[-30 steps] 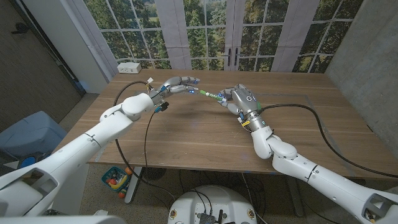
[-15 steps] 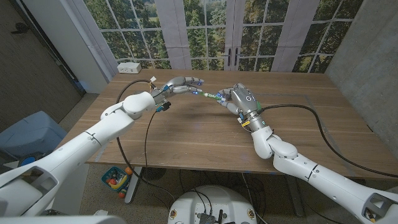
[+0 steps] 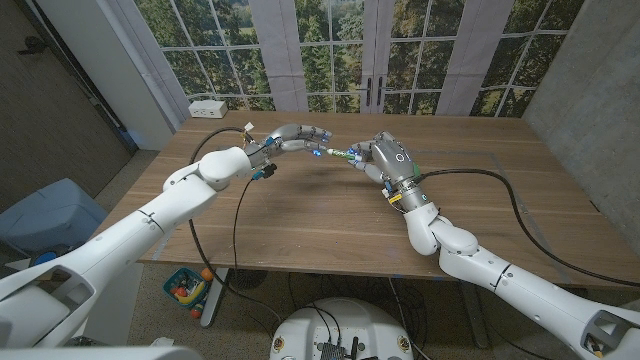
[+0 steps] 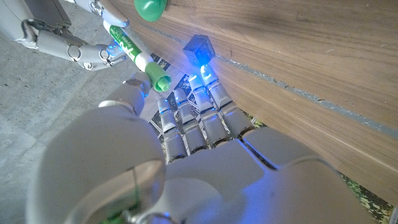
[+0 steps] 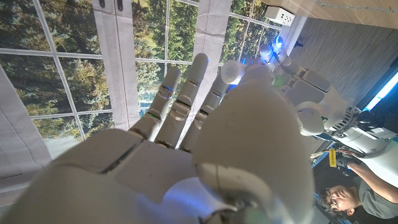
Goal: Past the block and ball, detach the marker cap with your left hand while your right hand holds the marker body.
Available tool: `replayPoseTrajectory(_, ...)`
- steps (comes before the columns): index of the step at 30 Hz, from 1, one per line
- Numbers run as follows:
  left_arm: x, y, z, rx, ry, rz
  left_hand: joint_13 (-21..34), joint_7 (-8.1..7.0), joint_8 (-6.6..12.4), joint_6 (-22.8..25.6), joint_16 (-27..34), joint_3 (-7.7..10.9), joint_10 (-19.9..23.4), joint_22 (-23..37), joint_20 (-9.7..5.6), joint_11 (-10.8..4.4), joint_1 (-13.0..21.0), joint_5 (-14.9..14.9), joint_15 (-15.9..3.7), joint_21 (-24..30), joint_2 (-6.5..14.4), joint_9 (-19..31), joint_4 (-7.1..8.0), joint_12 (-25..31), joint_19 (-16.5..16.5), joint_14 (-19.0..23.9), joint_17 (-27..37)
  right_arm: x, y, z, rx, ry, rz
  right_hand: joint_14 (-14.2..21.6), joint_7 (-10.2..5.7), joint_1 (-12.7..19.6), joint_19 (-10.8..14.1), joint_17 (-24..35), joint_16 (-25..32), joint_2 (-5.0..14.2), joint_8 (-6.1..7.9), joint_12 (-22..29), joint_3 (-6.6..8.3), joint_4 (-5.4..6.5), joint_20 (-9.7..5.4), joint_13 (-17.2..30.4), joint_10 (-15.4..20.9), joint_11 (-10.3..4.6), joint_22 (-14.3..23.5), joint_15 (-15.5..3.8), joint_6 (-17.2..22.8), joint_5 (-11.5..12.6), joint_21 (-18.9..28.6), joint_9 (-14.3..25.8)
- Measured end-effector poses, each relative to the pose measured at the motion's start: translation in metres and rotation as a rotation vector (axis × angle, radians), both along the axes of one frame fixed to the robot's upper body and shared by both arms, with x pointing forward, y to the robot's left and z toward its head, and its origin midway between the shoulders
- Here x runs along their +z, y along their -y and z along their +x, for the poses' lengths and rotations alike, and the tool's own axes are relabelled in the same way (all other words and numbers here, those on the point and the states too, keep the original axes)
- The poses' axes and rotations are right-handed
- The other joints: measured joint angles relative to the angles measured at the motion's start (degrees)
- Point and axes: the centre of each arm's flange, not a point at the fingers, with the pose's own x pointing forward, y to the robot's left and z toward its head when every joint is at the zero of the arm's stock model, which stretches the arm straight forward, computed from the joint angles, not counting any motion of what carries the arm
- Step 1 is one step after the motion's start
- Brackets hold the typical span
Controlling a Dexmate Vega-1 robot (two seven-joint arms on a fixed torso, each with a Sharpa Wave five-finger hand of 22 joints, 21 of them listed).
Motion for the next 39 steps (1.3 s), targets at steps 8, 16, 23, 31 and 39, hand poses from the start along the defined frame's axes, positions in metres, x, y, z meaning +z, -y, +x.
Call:
replayPoseTrajectory(8, -0.001, 0.002, 0.003, -0.033, -0.022, -0.001, 0.0, 4.33, 0.95, 4.5, 0.4, 1.54, 4.6, 1.0, -0.12, -0.08, 4.3, -0.6, -0.67, 3.7, 3.3, 0.3, -0.4, 0.7, 3.6, 4.3, -0.9, 0.003, -0.001, -0.001, 0.01, 0.021, 0.008, 0.0, -0.31, 0.7, -0.3, 0.3, 0.0, -0.68, -0.43, -0.1, -0.01, 0.51, -0.14, -0.1, 0.1, -0.11, 0.0, 0.0, 0.5, 0.0, 0.5, 0.4)
replayPoseTrajectory(16, -0.002, 0.003, 0.005, -0.067, -0.035, -0.03, 0.9, 7.45, 3.23, 15.3, 4.3, 1.68, 15.5, 4.5, -0.53, -0.61, 13.4, -1.0, -2.69, 12.1, 4.6, 1.0, -0.82, 3.1, 7.0, 14.3, 0.5, 0.006, 0.0, -0.001, 0.018, 0.051, 0.029, 0.0, -1.13, 1.0, -0.5, 0.3, 0.0, -0.96, -0.85, -0.8, -0.16, 0.8, 0.02, -0.2, 0.5, -0.1, -0.3, 0.0, 1.3, 0.0, 0.9, 0.4)
replayPoseTrajectory(23, -0.003, 0.004, 0.004, -0.09, -0.017, -0.107, 4.5, 9.41, 5.18, 21.7, 10.6, -1.9, 22.4, 10.8, -0.82, 1.24, 22.0, -1.2, 0.95, 25.2, 2.5, 4.6, -0.33, 6.9, 7.8, 17.9, 4.7, 0.008, 0.001, -0.002, 0.032, 0.075, 0.06, 0.0, -1.23, 1.0, -1.0, 0.3, 0.0, -0.96, -0.86, -1.1, -0.16, 0.79, -0.25, 0.0, 0.5, -0.1, -0.3, 0.0, 1.4, -0.3, 1.4, 0.4)
replayPoseTrajectory(31, -0.011, 0.004, 0.003, -0.088, -0.005, -0.193, 4.5, 11.33, 5.89, 25.5, 11.8, -3.64, 24.8, 12.7, -0.71, 3.7, 25.6, -0.6, 2.18, 32.2, 1.3, 6.3, -0.49, 8.9, 7.9, 19.5, 5.3, 0.011, 0.003, -0.004, 0.058, 0.085, 0.099, 1.6, -0.92, 1.0, -1.0, 0.4, 0.0, -0.94, -1.41, -1.4, -0.15, 0.8, -0.25, -0.1, 0.7, 0.11, -0.2, -0.35, 1.7, -0.7, 2.4, 0.0)
replayPoseTrajectory(39, -0.008, 0.001, -0.008, -0.051, 0.082, -0.33, 4.5, 11.86, 6.71, 30.1, 11.8, -4.84, 28.1, 13.3, -0.84, 4.65, 28.3, 0.1, 3.09, 36.4, -1.4, 5.7, -0.68, 9.0, 8.4, 21.3, 3.4, 0.01, 0.008, -0.003, 0.073, 0.078, 0.147, 3.0, -0.48, 0.6, 1.5, 1.1, 0.9, -0.55, -1.65, -1.4, 0.16, 1.12, -0.23, 0.2, 1.4, 0.12, -0.1, -0.94, 2.1, -1.3, 4.2, 0.2)
